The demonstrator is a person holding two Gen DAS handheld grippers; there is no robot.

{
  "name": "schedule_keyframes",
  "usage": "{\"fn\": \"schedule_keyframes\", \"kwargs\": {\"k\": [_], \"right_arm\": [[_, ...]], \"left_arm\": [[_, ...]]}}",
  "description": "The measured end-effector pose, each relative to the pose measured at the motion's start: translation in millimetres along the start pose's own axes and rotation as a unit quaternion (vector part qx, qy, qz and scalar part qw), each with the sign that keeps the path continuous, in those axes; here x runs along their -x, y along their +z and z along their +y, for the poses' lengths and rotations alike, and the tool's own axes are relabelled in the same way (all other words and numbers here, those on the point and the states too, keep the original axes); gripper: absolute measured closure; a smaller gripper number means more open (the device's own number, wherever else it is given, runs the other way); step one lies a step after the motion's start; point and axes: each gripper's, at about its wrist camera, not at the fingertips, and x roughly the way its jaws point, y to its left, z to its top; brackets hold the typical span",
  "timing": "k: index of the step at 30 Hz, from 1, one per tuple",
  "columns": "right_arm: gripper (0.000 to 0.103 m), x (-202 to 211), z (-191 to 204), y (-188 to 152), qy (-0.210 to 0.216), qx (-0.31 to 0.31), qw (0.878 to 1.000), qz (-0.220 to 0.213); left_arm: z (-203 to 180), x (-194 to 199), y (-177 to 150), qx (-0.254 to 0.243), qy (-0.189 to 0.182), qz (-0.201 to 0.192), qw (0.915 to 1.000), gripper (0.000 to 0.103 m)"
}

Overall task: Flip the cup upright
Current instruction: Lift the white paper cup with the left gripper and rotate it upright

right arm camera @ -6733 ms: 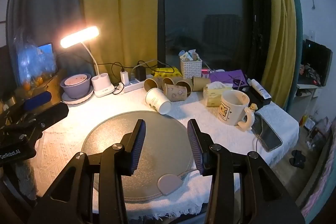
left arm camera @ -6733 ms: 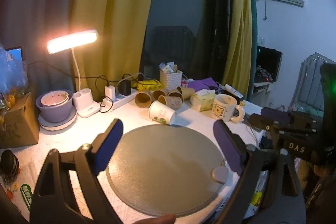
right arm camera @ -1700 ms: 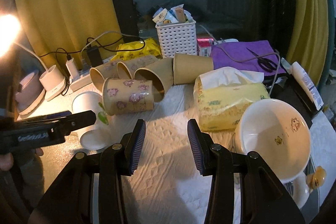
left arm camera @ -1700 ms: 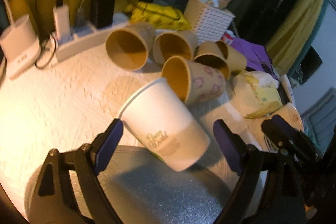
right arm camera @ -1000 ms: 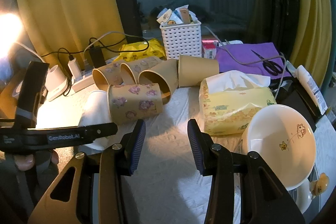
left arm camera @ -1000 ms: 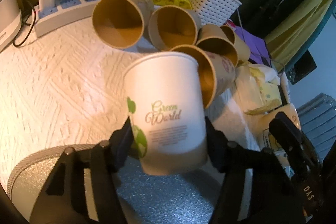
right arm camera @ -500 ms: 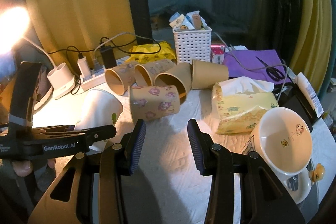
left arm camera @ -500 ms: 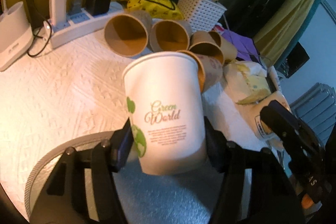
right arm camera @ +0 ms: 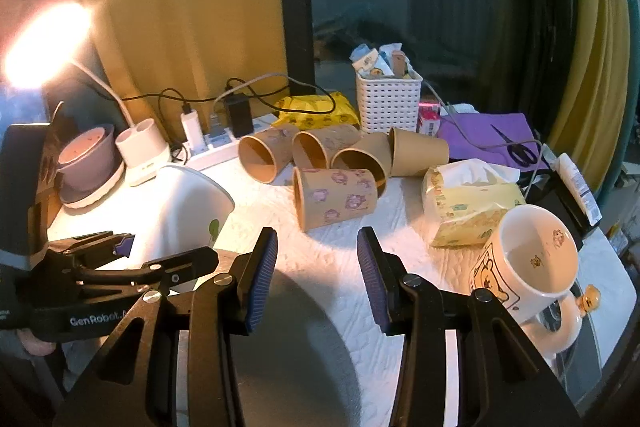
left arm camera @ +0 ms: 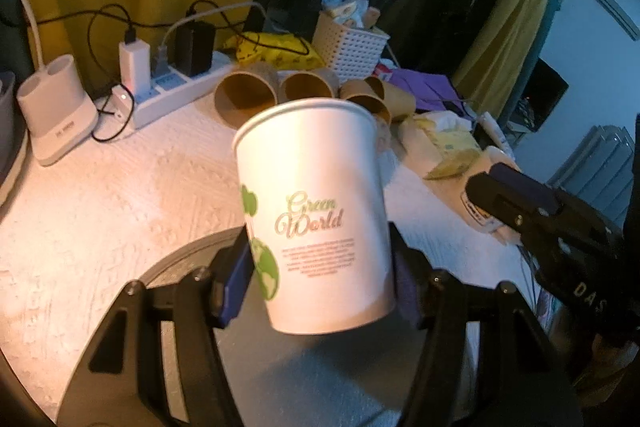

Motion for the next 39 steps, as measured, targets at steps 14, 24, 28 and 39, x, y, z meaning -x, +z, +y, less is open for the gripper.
{"fn": "schedule_keyframes", "kwargs": {"k": [14,24,28,39], "right_arm": [[0.059,49,46,-10,-0.004,0.014,1.0,-0.019],[0.059,79,70,-25,-0.005,0.016,1.0,-0.024],[0.059,92,78,-31,0.001,0.012,1.0,-0.026],[0.04,122,97,-47,0.064,-0.011,0.998,-0.025]], "left_arm": [[-8,68,-33,-0.051,-0.014,-0.044,0.9977,0.041],[-12,104,-60,-0.074,-0.03,-0.064,0.9947,0.041],[-15,116,-72,-0.093,-0.035,-0.071,0.9925,0.041],[-29,137,-108,-0.15,-0.051,-0.109,0.9813,0.041]]}}
